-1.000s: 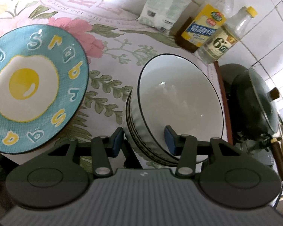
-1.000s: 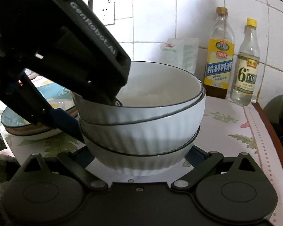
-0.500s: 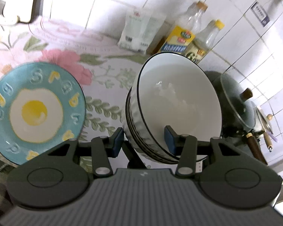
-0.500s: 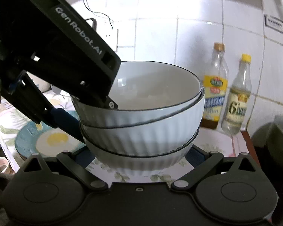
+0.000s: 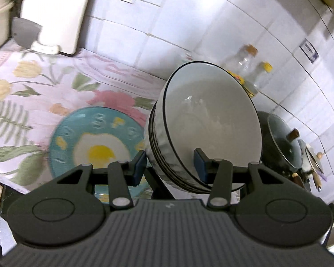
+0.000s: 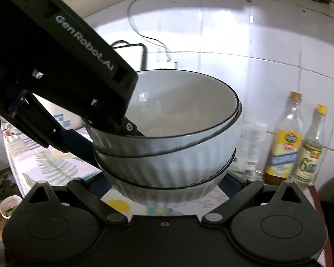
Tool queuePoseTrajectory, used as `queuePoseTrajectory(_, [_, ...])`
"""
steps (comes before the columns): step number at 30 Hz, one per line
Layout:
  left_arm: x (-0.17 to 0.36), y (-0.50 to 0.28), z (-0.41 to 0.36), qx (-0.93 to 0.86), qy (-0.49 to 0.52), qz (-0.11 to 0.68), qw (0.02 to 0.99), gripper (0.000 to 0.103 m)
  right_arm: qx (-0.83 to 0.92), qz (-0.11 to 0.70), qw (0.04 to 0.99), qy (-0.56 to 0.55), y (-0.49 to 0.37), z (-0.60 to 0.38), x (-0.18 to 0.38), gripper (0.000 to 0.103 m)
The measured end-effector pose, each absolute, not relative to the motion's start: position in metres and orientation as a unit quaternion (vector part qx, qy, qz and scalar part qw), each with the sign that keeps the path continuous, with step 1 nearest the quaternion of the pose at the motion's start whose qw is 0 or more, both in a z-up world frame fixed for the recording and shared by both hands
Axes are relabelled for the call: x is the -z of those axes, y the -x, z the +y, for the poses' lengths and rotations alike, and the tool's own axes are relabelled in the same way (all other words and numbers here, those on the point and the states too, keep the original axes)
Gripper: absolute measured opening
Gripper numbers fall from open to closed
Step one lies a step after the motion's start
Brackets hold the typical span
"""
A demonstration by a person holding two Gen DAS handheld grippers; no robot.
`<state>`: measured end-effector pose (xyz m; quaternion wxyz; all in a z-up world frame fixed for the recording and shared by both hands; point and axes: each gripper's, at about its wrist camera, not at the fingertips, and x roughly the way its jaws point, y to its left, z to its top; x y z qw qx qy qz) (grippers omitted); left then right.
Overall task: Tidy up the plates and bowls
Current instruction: 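Lift the bowl stack and carry it over the teal egg plate with both grippers, then lower the bowl stack onto the teal egg plate with both grippers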
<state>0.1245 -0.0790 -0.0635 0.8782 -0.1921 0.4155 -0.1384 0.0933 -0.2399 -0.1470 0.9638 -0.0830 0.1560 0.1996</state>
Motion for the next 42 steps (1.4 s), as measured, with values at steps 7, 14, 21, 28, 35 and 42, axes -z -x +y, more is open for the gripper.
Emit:
queuePoseTrajectory(7, [0.072, -0.124, -0.037, 0.106, 0.191, 0.422, 0.880, 0.045, -0.226, 0.170, 0.956, 0.071, -0.106, -0.198, 0.158, 0.102])
queuePoseTrajectory(14, [0.096, -0.137, -0.012, 0.107, 0.183, 0.442, 0.872, 0.045, -0.241, 0.198, 0.947, 0.071, -0.118, -0.178, 0.181, 0.102])
queuePoseTrajectory(21, [0.120, -0.151, -0.004, 0.102, 0.191, 0.463, 0.860, 0.045, -0.248, 0.231, 0.938, 0.073, -0.120, -0.162, 0.197, 0.102])
queuePoseTrajectory(28, [0.140, -0.168, -0.007, 0.109, 0.172, 0.487, 0.849, 0.045, -0.242, 0.259, 0.933, 0.062, -0.130, -0.160, 0.214, 0.102])
queuePoseTrajectory(35, [0.156, -0.180, -0.010, 0.105, 0.167, 0.502, 0.842, 0.045, -0.237, 0.288, 0.926, 0.058, -0.143, -0.160, 0.228, 0.102])
queuePoseTrajectory(42, [0.164, -0.183, -0.011, 0.107, 0.171, 0.503, 0.841, 0.045, -0.232, 0.291, 0.926, 0.064, -0.148, -0.157, 0.238, 0.102])
